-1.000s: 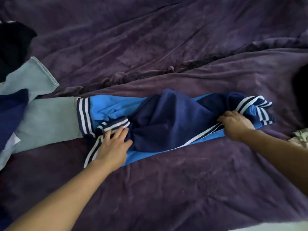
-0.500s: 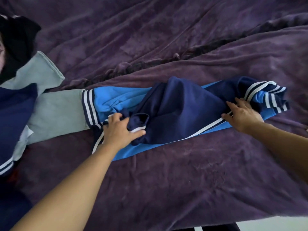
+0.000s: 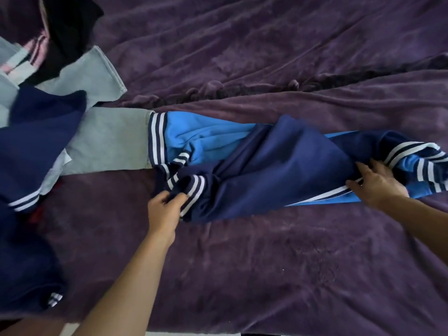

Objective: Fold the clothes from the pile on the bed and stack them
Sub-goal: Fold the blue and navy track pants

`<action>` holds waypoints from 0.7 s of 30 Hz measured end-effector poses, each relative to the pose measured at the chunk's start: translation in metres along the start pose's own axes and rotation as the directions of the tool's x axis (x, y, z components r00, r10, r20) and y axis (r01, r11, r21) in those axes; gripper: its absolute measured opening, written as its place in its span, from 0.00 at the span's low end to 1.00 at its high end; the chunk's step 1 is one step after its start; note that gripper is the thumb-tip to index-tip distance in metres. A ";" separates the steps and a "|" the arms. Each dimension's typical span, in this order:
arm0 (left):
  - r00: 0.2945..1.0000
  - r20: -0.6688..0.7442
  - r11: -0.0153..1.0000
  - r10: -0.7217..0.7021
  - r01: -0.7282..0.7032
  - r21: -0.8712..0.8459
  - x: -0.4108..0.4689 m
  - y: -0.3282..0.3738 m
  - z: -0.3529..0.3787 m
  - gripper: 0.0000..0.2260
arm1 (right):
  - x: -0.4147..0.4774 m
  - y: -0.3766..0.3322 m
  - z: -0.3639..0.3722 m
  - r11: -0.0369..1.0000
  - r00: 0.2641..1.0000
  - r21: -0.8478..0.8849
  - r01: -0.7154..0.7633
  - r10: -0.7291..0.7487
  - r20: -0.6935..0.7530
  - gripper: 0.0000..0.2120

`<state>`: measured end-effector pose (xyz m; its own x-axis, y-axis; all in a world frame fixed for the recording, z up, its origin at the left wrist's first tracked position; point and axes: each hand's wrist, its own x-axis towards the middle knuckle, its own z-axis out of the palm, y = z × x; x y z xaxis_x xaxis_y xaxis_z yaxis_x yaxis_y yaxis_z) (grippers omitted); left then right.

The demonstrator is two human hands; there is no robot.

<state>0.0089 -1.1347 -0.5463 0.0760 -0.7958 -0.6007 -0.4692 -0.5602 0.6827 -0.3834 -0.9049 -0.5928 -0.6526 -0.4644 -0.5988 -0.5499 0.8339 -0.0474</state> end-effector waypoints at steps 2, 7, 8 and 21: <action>0.999 0.044 0.999 -0.006 0.008 -0.039 0.002 0.015 0.009 0.07 | 0.001 -0.001 0.000 1.000 1.000 -0.013 0.002 -0.002 -0.001 0.31; 0.899 -0.055 0.899 0.434 -0.428 0.095 -0.009 0.054 0.014 0.17 | 0.002 -0.003 -0.003 0.999 1.000 -0.034 -0.004 0.004 0.008 0.32; 0.865 -0.108 0.870 0.491 -0.478 0.124 -0.010 0.061 0.012 0.17 | 0.002 -0.003 -0.002 0.999 1.000 -0.035 -0.005 0.005 0.009 0.31; 0.223 0.486 -0.042 0.845 -0.878 0.477 -0.057 0.036 0.083 0.17 | -0.010 -0.007 -0.010 1.000 0.999 0.027 0.002 -0.003 0.039 0.31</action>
<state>-0.0857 -1.0902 -0.5223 -0.8072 -0.5390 0.2407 -0.4662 0.8322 0.3002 -0.3781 -0.9089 -0.5786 -0.6302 -0.4547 -0.6293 -0.5365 0.8410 -0.0703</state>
